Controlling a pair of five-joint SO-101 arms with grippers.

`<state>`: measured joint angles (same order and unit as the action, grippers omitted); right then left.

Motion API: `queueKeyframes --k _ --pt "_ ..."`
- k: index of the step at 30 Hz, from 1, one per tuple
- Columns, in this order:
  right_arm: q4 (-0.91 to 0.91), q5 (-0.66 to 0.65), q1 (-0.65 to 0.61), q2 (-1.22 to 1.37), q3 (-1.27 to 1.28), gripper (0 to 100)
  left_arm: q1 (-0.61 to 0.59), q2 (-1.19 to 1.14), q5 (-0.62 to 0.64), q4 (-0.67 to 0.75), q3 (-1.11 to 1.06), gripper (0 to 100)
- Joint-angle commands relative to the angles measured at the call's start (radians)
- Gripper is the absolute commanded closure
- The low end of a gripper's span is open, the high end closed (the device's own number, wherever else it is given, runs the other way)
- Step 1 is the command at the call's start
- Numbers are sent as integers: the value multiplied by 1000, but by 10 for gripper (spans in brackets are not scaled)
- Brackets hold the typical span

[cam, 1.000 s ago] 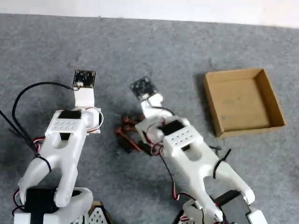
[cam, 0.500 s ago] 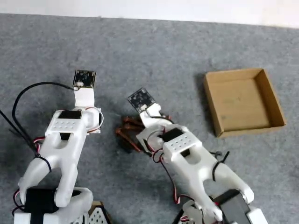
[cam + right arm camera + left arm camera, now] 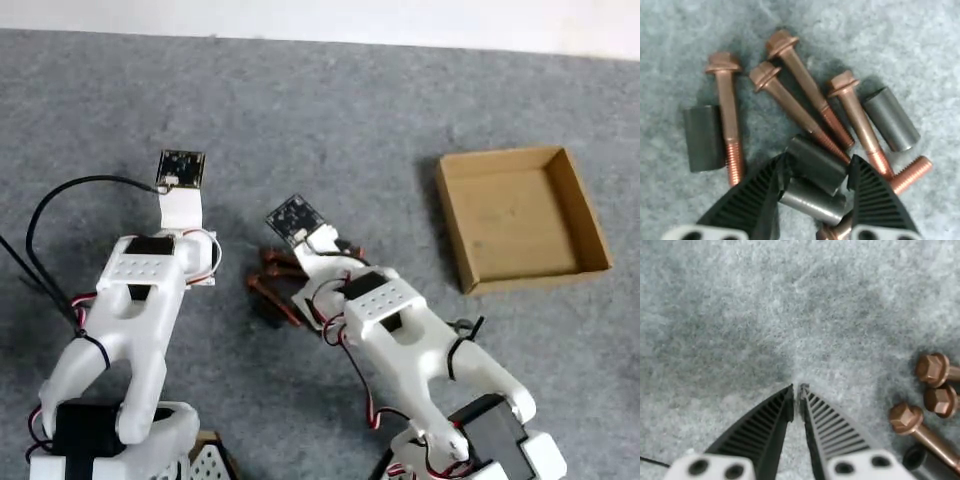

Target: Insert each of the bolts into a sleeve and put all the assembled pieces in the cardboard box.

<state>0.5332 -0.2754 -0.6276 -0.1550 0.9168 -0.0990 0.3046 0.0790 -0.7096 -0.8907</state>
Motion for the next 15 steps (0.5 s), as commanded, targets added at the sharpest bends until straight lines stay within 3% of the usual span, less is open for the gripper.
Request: queueKeyframes --k 1,15 --pt "71 -14 -1 31 5 832 -16 5 8 15 44 959" --pt "99 -14 5 39 5 838 -16 5 8 17 44 959"
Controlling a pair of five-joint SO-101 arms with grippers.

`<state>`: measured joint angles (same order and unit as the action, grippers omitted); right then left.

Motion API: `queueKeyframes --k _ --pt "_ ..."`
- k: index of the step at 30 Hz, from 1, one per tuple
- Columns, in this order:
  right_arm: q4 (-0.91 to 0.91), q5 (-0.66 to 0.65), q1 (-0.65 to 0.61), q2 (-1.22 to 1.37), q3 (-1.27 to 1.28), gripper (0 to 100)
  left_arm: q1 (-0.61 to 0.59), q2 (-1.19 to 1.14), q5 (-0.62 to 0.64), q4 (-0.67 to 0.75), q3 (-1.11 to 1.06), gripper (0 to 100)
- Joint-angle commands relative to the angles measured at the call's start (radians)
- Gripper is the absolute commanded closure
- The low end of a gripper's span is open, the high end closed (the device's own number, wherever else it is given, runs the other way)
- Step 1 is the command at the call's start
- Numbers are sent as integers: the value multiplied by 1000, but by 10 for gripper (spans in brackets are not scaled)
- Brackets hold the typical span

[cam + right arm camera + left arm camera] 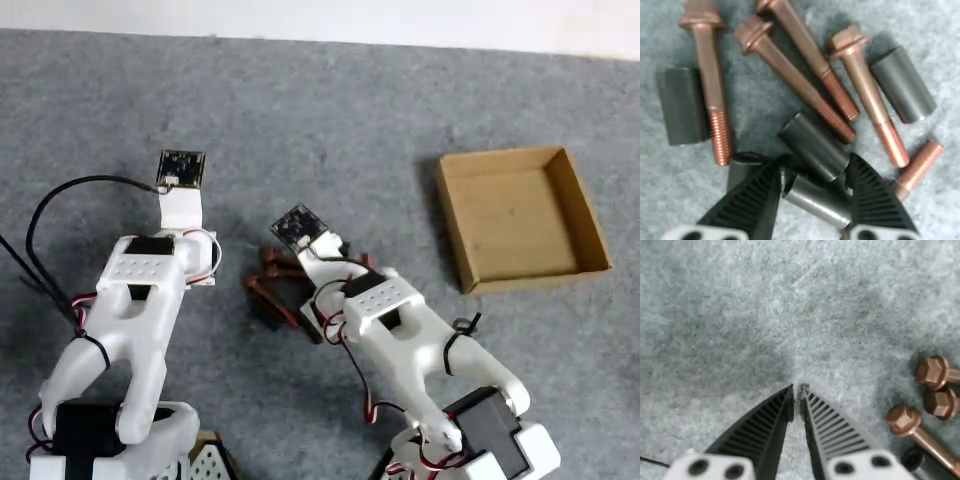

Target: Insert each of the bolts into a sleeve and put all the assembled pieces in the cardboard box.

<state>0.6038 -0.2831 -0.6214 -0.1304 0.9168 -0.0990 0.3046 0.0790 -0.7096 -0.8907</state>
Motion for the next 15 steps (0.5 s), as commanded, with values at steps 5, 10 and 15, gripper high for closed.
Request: queueKeyframes --k 5,10,15 --pt "27 -6 13 15 5 998 -16 5 8 17 44 959" --pt "25 -6 15 12 5 995 -16 5 8 17 44 959" --pt "25 -6 45 5 5 995 -15 4 8 17 44 959"
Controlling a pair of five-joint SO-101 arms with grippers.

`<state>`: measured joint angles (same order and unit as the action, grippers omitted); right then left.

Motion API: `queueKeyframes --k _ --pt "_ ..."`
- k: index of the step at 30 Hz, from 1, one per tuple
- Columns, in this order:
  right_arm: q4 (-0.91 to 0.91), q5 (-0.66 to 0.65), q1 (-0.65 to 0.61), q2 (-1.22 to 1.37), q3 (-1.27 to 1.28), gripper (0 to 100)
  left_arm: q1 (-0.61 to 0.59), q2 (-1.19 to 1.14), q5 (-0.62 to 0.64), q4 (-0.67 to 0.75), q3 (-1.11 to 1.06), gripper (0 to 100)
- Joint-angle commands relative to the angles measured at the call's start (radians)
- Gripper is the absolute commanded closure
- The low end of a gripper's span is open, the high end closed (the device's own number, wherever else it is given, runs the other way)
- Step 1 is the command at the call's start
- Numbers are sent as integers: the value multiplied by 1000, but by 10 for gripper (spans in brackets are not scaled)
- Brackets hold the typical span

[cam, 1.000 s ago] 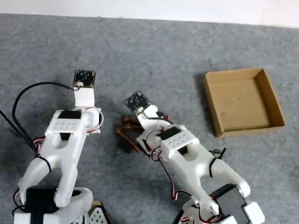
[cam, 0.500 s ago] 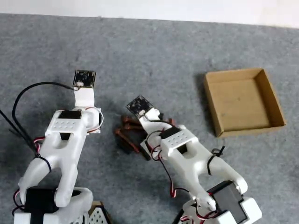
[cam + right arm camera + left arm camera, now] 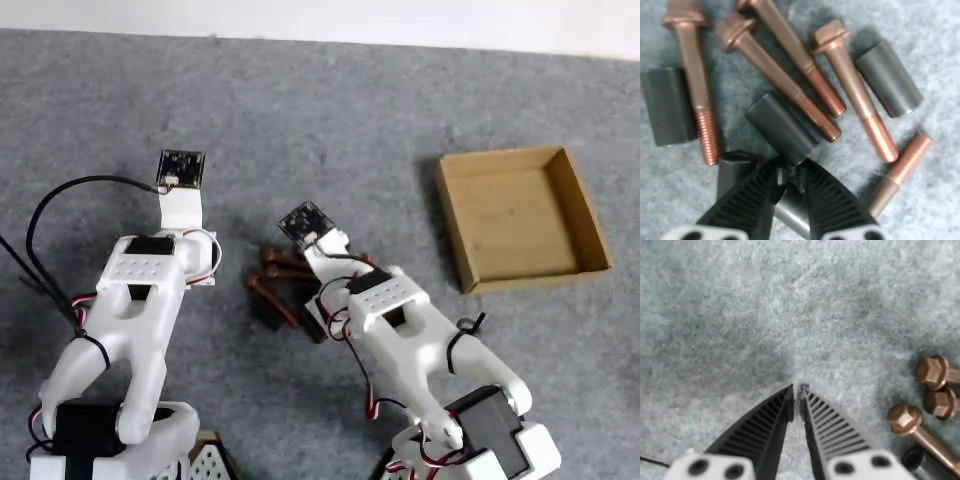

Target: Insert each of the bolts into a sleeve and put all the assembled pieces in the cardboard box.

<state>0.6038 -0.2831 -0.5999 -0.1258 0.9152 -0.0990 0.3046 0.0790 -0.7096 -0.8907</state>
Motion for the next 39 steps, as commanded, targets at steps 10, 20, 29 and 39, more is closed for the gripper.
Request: queueKeyframes --k 10,20,29,39 --pt "22 -3 50 -340 125 995 -13 4 8 17 44 959" --pt "28 -6 105 -650 334 990 -12 4 8 31 44 959" --pt "28 -34 97 -576 335 779 -12 4 8 31 42 959" --pt "137 -84 -44 -573 334 779 -10 4 8 31 42 959"
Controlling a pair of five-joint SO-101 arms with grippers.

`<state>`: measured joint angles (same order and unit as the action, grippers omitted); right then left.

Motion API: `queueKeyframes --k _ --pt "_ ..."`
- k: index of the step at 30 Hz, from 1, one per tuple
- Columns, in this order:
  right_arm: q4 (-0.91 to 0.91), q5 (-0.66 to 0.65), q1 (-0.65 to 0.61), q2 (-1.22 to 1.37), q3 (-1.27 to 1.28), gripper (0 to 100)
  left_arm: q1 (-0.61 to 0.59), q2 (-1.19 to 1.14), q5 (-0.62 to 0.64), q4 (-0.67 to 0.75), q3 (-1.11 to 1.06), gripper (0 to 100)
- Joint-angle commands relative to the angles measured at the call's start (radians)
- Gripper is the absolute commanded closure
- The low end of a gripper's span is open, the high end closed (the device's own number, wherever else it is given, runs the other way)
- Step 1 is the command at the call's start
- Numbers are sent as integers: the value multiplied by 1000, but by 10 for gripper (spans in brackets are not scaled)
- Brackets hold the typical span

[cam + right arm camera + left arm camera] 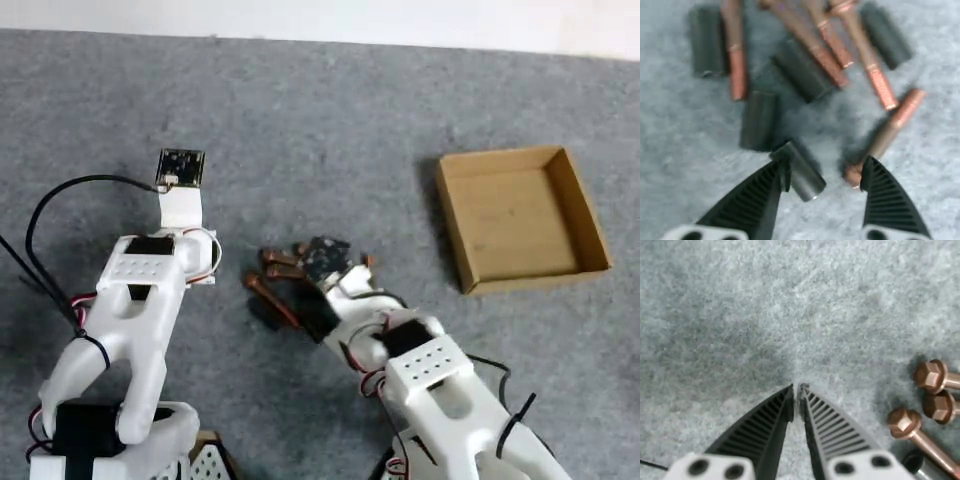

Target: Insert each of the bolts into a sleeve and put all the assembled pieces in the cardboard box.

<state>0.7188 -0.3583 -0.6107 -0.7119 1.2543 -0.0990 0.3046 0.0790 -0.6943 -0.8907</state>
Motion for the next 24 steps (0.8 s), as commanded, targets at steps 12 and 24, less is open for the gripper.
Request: queueKeyframes --k 12,24 --pt "27 -64 -88 24 -2 779 -10 4 6 15 42 959" --pt "24 -69 -88 25 7 779 -10 4 6 15 42 959"
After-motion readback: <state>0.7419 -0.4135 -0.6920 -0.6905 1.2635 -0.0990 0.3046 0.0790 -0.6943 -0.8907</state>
